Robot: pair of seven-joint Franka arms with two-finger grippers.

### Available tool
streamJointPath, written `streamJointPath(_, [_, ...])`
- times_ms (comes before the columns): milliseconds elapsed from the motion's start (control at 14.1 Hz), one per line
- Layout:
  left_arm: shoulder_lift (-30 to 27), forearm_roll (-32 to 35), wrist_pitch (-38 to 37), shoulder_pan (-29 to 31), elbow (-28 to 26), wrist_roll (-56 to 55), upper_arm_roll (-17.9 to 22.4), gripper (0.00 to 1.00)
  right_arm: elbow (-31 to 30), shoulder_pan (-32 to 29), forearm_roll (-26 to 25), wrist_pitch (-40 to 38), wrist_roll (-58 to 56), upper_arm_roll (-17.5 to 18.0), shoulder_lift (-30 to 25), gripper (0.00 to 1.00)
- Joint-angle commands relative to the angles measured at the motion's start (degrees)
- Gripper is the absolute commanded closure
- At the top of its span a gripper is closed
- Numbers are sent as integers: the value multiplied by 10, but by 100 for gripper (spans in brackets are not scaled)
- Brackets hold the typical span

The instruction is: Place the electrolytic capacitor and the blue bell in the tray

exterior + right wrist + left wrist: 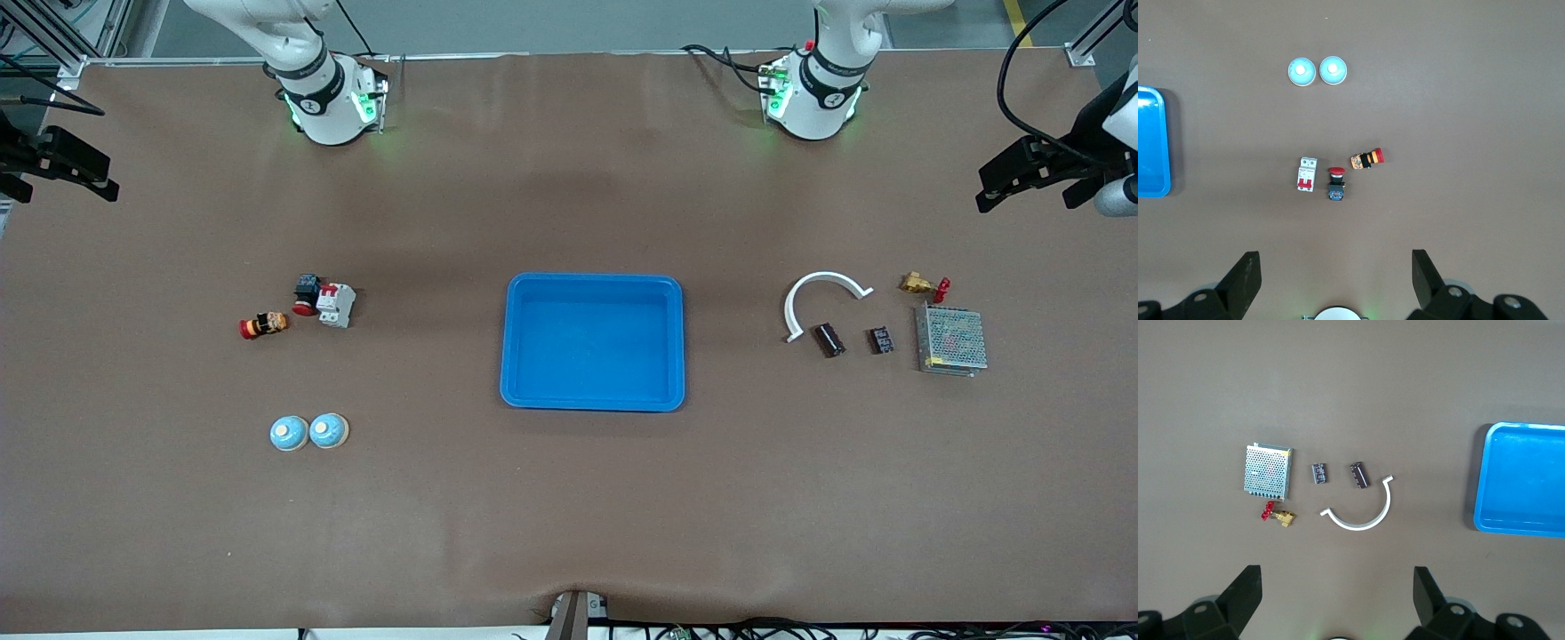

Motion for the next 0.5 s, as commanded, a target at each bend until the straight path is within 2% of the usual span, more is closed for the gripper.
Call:
streamJointPath(0, [-1,-2,-2,3,5,4,1,0,1,2,2,4,1,0,6,0])
streamJointPath(426, [5,-8,0,6,6,-4,2,0,-1,8,7,7,3,0,7,0])
